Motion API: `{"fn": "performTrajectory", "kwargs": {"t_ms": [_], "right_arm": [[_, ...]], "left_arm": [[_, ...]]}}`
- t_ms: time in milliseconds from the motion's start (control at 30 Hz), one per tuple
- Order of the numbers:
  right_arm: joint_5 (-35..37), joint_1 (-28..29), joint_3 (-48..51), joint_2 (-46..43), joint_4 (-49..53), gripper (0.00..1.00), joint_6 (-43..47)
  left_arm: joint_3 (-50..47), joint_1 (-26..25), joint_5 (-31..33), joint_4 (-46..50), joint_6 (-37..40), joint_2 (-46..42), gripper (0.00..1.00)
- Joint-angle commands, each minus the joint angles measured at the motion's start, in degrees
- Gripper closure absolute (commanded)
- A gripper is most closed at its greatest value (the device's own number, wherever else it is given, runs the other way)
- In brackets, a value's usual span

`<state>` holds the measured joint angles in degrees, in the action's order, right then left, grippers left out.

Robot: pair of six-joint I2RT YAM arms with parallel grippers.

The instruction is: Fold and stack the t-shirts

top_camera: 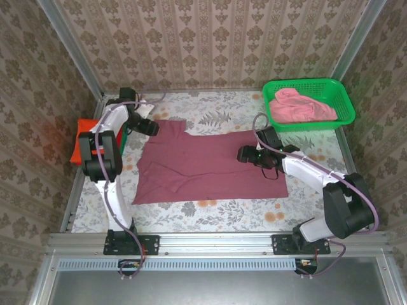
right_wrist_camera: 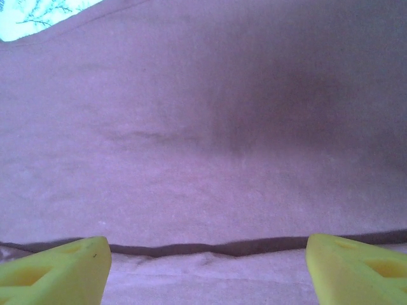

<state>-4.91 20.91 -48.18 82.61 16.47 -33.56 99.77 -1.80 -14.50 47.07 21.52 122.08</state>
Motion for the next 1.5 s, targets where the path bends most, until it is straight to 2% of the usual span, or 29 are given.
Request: {"fn": "performTrajectory", "kwargs": {"t_ms": [0, 200, 367, 467, 600, 900, 1200, 1467], "right_arm": [[1.3, 0.4, 1.4, -1.1, -0.1, 0.19, -0.5], [1.8, 0.4, 1.9, -1.1, -0.4, 0.19, -0.9], [2.0, 0.4, 2.0, -1.0, -0.3, 0.19, -1.2], [2.4, 0.4, 2.2, -1.1, -0.1, 0.19, -1.2], [3.1, 0.4, 2.9, -1.7, -0.1, 0.19, -1.2], [7.8, 0.2, 0.5, -1.3, 1.3, 0.19, -2.3], [20.3, -3.4, -13.0, 9.9, 6.1, 0.23, -5.6], [20.8, -4.2, -26.7, 23.6, 8.4, 0.29, -1.9]], "left_arm": [[5.1, 0.1, 1.5, 9.2, 4.5, 3.7, 0.36], [9.5, -0.5, 0.7, 9.1, 2.5, 8.6, 0.41], [12.0, -1.4, 0.9, 9.5, 1.0, 11.8, 0.51], [12.3, -2.1, 3.1, 10.1, 0.7, 13.4, 0.58], [10.8, -3.0, 7.5, 9.8, 0.0, 14.3, 0.60], [8.8, -3.1, 8.0, 8.6, 0.0, 12.8, 0.99], [-0.6, -2.2, 5.2, -0.1, 4.9, 3.9, 1.00], [-2.6, -0.6, 4.6, -2.3, 7.0, 1.4, 1.00]]}}
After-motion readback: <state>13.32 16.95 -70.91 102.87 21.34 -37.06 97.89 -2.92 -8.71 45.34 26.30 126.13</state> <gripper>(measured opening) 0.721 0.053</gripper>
